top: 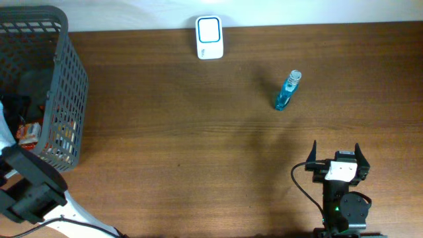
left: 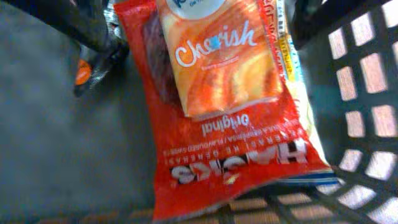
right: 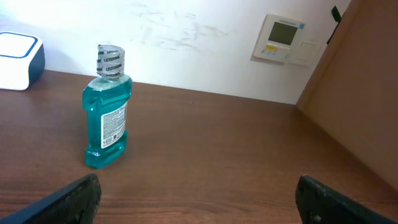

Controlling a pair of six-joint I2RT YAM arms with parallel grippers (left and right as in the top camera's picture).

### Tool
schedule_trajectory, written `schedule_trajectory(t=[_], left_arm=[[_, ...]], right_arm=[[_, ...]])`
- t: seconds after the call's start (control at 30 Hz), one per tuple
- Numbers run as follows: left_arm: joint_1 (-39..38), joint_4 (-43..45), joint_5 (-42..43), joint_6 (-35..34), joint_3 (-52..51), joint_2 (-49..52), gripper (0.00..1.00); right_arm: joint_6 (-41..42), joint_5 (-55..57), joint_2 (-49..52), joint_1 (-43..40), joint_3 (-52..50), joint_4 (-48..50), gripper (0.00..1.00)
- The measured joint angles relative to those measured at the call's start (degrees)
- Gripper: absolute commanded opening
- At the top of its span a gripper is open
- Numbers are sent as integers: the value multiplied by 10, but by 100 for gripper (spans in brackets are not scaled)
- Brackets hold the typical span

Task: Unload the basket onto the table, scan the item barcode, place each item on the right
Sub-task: 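Reach the left gripper into the basket and grasp the orange snack box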

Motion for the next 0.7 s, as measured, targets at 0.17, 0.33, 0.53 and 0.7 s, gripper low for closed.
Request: schedule_trajectory(t=[0.17,0.33,0.53,0.7], left_arm=[[0,55,0,-1,-72,0,18],[0,54,-2,-2,-70,-1,0],[-6,52,151,-2,33,-130,0],[-212,52,291,0,66,-299,0]], right_arm=[[0,0,0,0,0,0,99],[0,0,0,0,0,0,98],[0,0,0,0,0,0,99],[0,0,0,0,0,0,99]])
